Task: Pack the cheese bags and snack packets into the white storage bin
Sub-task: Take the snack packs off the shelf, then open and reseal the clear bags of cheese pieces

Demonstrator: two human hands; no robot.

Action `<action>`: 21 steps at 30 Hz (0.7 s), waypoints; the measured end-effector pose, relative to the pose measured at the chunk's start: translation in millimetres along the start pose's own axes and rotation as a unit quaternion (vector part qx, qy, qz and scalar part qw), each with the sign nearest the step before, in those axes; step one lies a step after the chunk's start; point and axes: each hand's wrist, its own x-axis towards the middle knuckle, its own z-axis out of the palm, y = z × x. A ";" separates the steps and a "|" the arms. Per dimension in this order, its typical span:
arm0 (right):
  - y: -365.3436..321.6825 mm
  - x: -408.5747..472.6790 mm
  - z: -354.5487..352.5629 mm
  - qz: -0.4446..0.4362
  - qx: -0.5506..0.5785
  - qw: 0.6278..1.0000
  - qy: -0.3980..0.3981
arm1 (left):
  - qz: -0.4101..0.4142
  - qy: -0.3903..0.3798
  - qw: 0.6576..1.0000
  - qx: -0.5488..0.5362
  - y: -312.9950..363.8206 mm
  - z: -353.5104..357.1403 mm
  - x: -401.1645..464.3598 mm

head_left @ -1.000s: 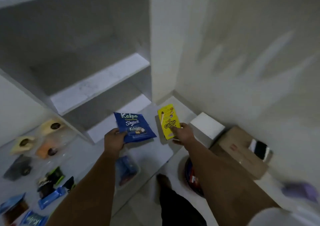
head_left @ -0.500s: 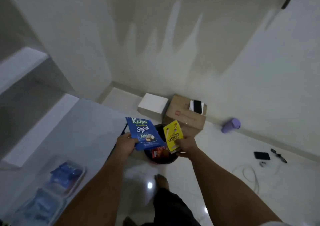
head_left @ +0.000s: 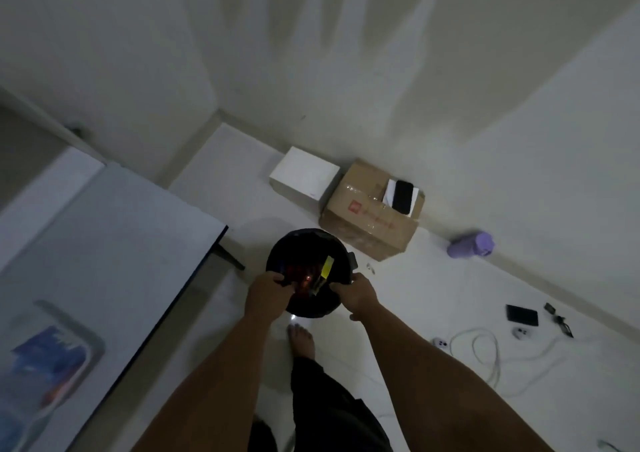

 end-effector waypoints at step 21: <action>-181.7 -122.6 183.2 -0.379 -0.242 0.882 -0.142 | -0.107 0.333 0.917 -0.194 -178.4 -227.1 -167.3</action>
